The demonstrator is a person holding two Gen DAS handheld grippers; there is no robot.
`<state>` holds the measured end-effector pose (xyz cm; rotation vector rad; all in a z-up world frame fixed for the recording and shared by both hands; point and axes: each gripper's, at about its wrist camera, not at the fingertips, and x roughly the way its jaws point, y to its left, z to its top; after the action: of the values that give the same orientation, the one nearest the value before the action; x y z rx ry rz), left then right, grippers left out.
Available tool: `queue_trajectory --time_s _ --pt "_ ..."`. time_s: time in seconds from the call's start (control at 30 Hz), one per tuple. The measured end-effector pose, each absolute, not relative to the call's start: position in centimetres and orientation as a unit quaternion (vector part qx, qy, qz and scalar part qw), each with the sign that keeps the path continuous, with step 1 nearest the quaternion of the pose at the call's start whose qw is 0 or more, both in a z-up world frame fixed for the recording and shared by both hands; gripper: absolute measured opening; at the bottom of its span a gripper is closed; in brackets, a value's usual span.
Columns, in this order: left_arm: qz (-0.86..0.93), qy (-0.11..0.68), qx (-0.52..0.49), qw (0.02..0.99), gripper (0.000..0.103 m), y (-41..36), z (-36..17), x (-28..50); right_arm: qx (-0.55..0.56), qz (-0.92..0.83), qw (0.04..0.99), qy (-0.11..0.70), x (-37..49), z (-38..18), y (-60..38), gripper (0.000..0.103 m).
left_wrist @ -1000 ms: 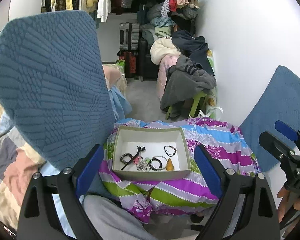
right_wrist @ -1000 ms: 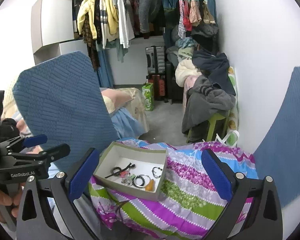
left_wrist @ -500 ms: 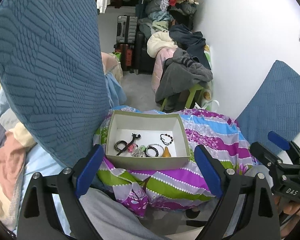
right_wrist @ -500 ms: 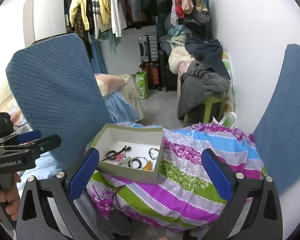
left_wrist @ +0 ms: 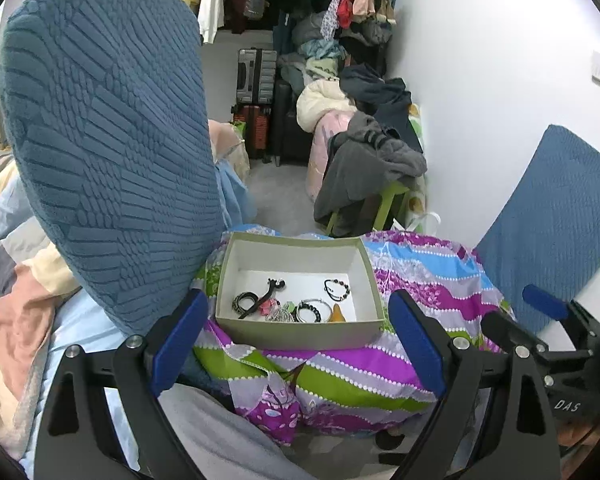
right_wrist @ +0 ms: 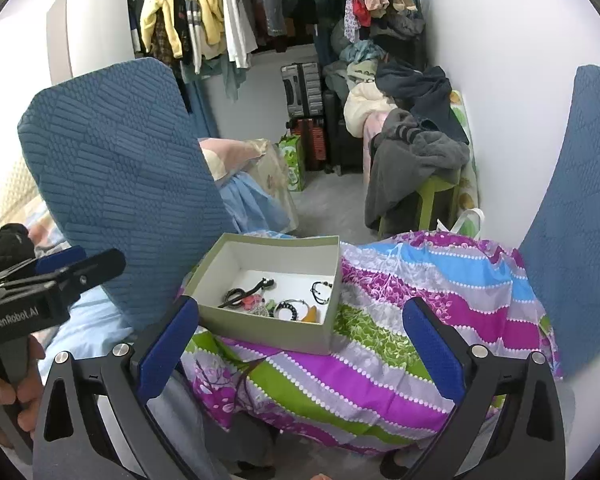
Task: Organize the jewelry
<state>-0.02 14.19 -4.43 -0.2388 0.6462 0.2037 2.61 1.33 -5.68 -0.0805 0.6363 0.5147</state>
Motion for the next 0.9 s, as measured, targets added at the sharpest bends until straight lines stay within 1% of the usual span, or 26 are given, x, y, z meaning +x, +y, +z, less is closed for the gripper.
queue_trajectory --time_s 0.23,0.4,0.9 --pt "0.110 0.335 -0.135 0.926 0.092 15.5 -6.8 0.3 -0.061 0.235 0.917 0.317 3.3 -8.0 2.0 0.103" --pt "0.119 0.348 -0.134 0.920 0.092 16.1 -8.1 0.7 -0.041 0.235 0.913 0.330 3.8 -9.0 1.5 0.103" --pt "0.130 0.340 -0.136 0.922 0.092 17.2 -8.1 0.6 -0.041 0.221 0.922 0.316 3.7 -8.4 1.6 0.103"
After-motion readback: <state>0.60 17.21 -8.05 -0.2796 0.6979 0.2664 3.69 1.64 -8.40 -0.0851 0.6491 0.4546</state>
